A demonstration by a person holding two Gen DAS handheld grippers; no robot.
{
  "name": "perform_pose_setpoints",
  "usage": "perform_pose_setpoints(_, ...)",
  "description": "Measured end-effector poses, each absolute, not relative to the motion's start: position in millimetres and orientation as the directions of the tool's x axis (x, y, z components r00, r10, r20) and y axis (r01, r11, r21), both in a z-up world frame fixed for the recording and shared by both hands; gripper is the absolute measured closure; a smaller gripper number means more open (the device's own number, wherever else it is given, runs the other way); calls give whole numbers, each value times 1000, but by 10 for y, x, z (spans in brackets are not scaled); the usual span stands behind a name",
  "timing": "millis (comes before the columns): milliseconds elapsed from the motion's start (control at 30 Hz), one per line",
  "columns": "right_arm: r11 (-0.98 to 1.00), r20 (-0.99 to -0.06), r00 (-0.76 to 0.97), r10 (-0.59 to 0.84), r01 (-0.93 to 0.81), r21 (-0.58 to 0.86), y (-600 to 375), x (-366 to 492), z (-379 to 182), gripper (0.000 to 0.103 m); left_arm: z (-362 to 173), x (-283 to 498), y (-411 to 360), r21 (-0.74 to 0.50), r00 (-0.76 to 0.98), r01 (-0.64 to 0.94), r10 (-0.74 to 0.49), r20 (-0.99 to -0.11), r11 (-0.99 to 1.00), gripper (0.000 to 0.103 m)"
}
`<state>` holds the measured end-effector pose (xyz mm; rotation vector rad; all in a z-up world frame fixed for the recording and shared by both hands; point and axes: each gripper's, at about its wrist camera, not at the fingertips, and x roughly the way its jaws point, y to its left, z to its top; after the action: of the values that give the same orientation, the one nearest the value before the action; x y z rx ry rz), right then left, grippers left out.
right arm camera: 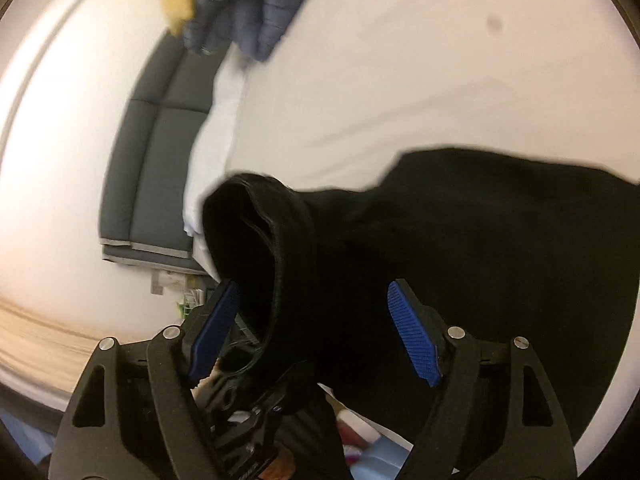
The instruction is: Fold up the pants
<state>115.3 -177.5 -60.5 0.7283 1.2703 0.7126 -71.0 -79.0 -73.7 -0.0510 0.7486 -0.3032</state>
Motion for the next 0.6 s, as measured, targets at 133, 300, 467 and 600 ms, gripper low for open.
perform_pose_setpoints(133, 610, -586, 191, 788, -113, 784, -1823, 1122, -626, 27, -820, -763, -1035, -50, 686, 287, -241, -687, 957, 87)
perform_pose_setpoints(300, 588, -555, 242, 796, -89, 804, -2087, 1044, -568, 27, -881, -807, -1229, -20, 668, 326, -246, -703, 945, 87)
perform_pose_setpoints(467, 635, -603, 236, 762, -93, 767, -2158, 983, -569, 27, -906, -892, -1488, 14, 656, 386, -264, -707, 922, 87)
perform_pose_setpoints(600, 704, -674, 224, 704, -91, 705, -2151, 991, -735, 35, -897, -973, -1677, 45, 650, 442, -285, -704, 896, 87)
